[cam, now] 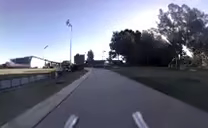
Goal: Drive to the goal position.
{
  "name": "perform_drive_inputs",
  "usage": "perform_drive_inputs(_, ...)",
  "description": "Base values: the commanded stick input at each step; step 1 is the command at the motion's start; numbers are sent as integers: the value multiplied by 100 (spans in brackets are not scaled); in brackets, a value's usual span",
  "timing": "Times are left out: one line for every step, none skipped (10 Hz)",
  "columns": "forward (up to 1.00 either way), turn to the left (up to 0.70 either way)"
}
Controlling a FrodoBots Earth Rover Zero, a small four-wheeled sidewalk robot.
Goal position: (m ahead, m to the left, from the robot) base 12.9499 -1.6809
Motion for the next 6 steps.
perform_drive_inputs(100,0)
perform_drive_inputs(100,0)
perform_drive_inputs(100,0)
perform_drive_inputs(100,0)
perform_drive_inputs(100,0)
perform_drive_inputs(100,0)
